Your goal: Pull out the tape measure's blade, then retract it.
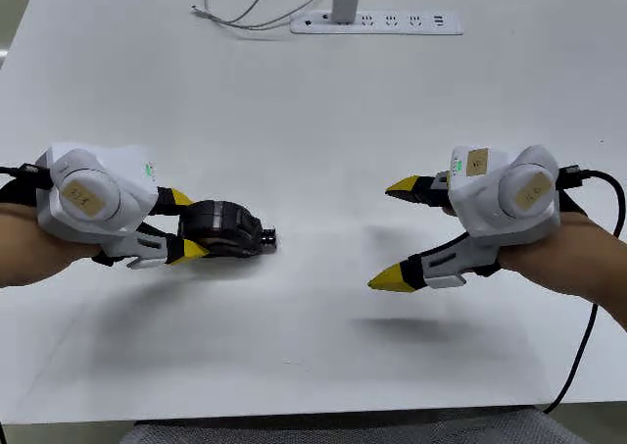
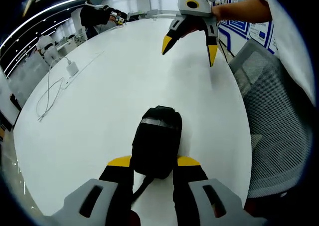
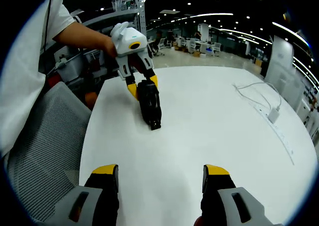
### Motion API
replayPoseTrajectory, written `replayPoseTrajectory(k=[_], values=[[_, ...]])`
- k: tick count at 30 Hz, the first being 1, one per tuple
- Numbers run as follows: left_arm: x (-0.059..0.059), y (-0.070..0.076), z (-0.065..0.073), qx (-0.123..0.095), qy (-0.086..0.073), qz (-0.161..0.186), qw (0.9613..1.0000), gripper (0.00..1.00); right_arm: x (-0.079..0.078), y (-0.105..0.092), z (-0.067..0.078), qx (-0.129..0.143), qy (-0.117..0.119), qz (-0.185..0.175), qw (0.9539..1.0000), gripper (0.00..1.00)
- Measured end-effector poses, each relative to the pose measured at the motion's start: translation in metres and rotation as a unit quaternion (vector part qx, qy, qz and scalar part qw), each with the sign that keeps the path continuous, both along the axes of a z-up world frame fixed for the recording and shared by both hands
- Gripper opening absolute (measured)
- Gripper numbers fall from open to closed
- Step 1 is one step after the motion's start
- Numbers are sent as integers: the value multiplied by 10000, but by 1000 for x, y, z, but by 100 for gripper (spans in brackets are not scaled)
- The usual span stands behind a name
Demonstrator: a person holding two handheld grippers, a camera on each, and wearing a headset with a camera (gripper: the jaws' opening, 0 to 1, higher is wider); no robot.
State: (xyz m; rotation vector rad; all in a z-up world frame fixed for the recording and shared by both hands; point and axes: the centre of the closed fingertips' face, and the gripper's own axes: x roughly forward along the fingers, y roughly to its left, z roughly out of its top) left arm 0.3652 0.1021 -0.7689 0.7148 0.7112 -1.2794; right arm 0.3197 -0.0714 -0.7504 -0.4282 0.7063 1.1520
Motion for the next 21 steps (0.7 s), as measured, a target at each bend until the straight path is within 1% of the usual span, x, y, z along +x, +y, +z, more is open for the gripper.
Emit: replayPoseTrajectory(k=[7,8,11,13,15,16,21], values=[[0,0,0,4,10,-14,10000,25,8,19,-5,175,24,131,9998,55],[0,0,0,-1,20,-10,10000,25,10,22,-8,191,40,165,9997,53],[0,0,0,-8,32,-28,10000,24,14,30,-8,267,-32,210,9994,49],[0,0,-1,9,33,-45,10000,24,17,34,-11,322,-3,225,9992,47],[0,0,-1,9,43,-37,10000,24,18,38,-13,319,-25,283,9991,45],[0,0,-1,6,39,-38,10000,24,17,42,-14,331,1,334,9989,44],[0,0,-1,5,49,-40,10000,24,19,54,-18,393,-3,389,9985,42]])
